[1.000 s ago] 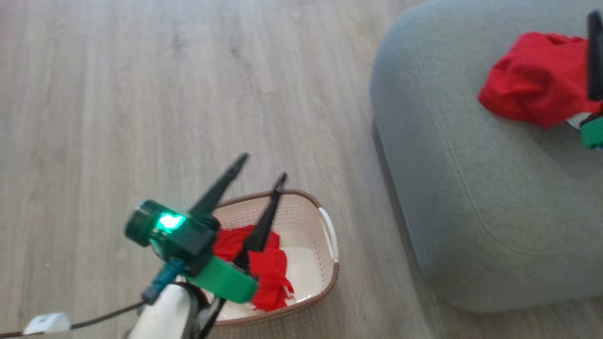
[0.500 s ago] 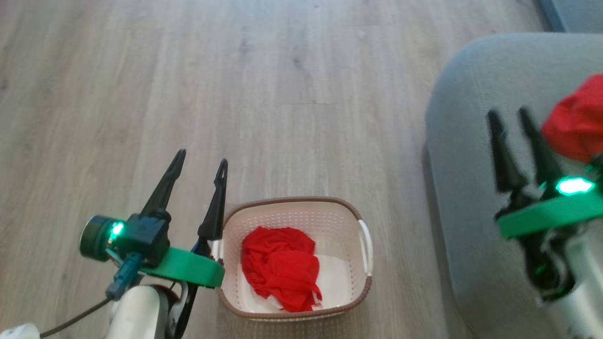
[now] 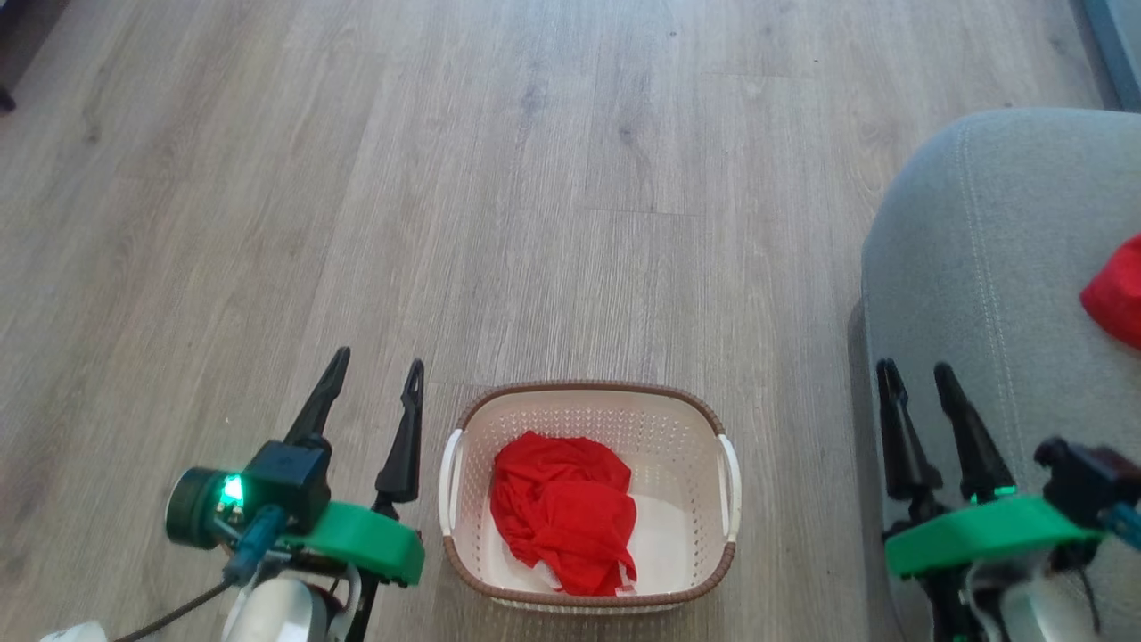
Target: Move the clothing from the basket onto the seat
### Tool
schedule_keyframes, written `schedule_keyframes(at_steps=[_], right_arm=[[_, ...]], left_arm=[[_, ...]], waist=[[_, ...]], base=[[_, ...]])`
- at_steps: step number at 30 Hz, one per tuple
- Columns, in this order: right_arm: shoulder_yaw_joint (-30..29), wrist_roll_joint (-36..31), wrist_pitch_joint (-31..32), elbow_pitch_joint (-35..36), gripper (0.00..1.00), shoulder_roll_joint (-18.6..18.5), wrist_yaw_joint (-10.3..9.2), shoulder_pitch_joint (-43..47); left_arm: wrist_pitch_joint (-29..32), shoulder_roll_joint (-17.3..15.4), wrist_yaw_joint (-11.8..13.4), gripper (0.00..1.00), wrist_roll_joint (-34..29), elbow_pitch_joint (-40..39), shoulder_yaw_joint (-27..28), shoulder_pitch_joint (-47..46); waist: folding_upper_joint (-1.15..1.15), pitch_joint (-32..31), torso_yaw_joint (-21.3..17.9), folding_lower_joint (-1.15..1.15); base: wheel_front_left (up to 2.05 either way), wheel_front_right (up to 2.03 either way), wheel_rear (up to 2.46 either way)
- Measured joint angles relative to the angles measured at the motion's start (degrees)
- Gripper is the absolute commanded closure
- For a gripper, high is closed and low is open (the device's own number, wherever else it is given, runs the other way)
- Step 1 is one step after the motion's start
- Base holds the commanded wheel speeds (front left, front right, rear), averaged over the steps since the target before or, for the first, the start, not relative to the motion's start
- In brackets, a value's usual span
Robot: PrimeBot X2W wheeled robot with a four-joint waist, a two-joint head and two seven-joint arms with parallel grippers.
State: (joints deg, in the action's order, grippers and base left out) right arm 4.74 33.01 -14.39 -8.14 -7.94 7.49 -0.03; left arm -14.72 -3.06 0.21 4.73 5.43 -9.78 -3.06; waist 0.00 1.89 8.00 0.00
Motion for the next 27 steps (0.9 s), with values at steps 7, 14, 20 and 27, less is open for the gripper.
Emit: schedule_keyframes(at_steps=[7,14,20,27], right_arm=[[-0.58,-3.69,0.00,-0.15,0.00,1.58,0.00,1.80],[-1.03,-4.37,0.00,-0.20,0.00,2.30,0.00,1.71],[-1.51,-4.68,0.00,-0.22,0.00,2.31,0.00,1.63],[-1.60,-4.80,0.00,-0.22,0.00,2.36,0.00,1.62]], left_arm=[[0.00,0.02,0.47,0.00,0.59,1.41,-0.25,0.70],[0.00,0.02,0.43,0.00,0.82,2.07,-0.24,0.71],[0.00,0.02,0.38,0.00,0.82,2.16,-0.35,0.70],[0.00,0.03,-0.03,0.00,0.82,2.33,-0.51,0.70]], waist=[[0.00,0.54,0.27,0.00],[0.00,0.85,0.17,0.00],[0.00,0.99,0.18,0.00],[0.00,1.19,0.19,0.00]], base=[[0.00,0.00,0.00],[0.00,0.00,0.00],[0.00,0.00,0.00],[0.00,0.00,0.00]])
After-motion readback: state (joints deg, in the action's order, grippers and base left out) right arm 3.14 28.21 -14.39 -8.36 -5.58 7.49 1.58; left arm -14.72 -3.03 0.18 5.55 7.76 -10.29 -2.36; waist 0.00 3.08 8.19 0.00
